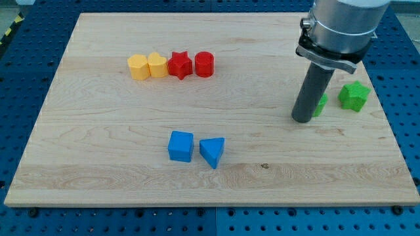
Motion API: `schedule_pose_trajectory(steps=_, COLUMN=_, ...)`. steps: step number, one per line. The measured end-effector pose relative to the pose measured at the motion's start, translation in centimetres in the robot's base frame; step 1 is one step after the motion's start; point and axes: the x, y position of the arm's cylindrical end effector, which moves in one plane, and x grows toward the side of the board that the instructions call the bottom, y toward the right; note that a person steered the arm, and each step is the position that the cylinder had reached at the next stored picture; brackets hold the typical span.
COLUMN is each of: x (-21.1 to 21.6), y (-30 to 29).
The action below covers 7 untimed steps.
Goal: Push the green circle above the green star
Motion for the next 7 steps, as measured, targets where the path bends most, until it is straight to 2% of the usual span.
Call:
schedule_pose_trajectory(steps=1, x=-2.4, y=0.0)
schedule_pose_trajectory(steps=2, x=1.4, y=0.0)
schedule_pose_trajectory(steps=3, x=2.8, y=0.7)
schedule_pose_trajectory(steps=4, x=-2.5, y=0.7)
schedule_pose_trajectory(steps=6, x=-3.3, y=0.7)
schedule_pose_trajectory(steps=7, x=-1.0, y=1.0)
